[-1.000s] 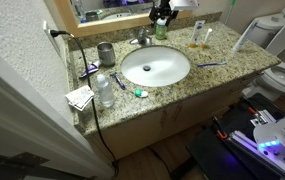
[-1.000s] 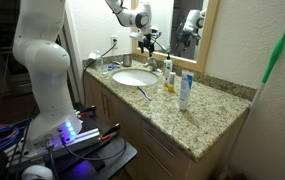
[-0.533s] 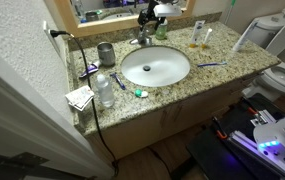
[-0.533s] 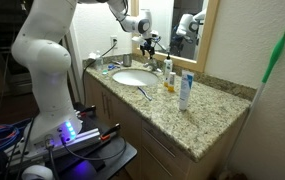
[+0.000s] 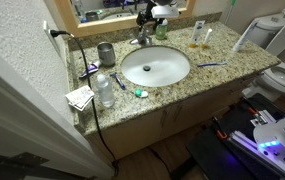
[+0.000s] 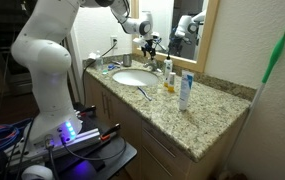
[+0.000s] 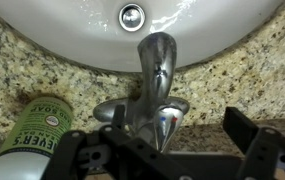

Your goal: Push the faucet handle upwards

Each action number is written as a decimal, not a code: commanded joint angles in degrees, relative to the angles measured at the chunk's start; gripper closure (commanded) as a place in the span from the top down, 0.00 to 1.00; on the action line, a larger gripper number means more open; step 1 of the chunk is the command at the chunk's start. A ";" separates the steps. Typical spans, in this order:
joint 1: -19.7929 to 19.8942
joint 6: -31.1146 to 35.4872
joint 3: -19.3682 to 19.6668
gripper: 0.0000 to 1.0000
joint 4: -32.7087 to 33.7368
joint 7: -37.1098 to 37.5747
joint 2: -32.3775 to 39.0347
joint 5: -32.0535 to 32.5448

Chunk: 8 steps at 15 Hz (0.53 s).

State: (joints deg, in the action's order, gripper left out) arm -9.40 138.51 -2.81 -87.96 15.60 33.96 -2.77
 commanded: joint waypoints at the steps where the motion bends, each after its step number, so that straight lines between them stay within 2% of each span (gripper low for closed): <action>1: -0.15 -0.64 0.03 0.74 0.09 -0.19 -0.21 -0.38; 8: 0.05 -1.92 -0.17 0.24 -2.29 -0.47 -2.43 -0.66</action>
State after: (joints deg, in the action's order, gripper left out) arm -9.61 138.03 -2.95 -87.98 15.59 33.72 -2.82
